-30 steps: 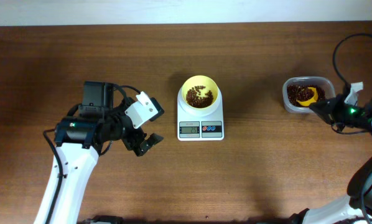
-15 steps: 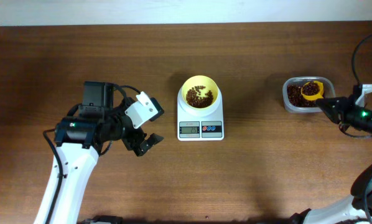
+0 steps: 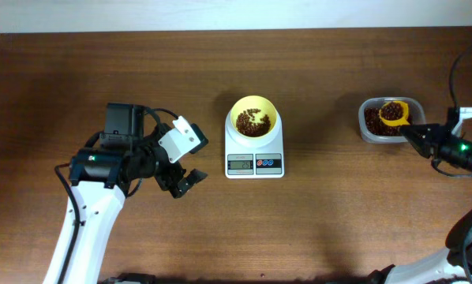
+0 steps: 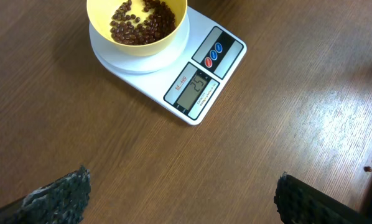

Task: Scoop item into bowl and weigh 50g on scale
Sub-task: 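Dip the scoop into the red beans and fill it, then carry the filled scoop over the yellow bowl with the right gripper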

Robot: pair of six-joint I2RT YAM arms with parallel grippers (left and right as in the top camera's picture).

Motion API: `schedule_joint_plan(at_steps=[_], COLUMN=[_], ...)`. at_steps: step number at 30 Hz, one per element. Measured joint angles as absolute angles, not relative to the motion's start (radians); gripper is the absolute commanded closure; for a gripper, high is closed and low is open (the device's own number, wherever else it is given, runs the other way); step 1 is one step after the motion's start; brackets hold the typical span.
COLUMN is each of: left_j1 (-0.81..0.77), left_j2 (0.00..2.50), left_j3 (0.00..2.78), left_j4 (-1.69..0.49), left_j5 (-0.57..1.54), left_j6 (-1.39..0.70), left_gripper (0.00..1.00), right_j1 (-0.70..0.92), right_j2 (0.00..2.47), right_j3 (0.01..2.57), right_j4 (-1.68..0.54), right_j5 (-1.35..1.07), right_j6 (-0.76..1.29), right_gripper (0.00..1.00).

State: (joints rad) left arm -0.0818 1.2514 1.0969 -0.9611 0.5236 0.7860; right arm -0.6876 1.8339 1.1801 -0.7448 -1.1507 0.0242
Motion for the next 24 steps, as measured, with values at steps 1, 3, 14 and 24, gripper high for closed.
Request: schedule_joint_plan(at_steps=[1,3,14,24], left_j1=[-0.082,-0.082,-0.082,-0.082], left_j2=[1.251,1.251,1.251,1.251], left_j3=[1.097,1.097,1.097,1.097], left_j4=[-0.961,-0.961,-0.962,-0.961], left_j5=[0.524,0.524,0.524,0.524], left_j6=[0.786,0.786,0.786,0.786], left_gripper=[0.01,0.01,0.01,0.01], right_j1=[-0.688,-0.688,-0.469,-0.259], right_j2=[1.834,1.834,1.834,1.834], right_j3=[1.18,1.18,1.18,1.18], right_j4=[-0.744,-0.745,-0.699,-0.695], right_j5=[-1.165,-1.197,-1.402,-1.443], right_j6=[0.024,0.023,0.022,0.068], right_gripper=[0.96,0.96,0.96,0.96])
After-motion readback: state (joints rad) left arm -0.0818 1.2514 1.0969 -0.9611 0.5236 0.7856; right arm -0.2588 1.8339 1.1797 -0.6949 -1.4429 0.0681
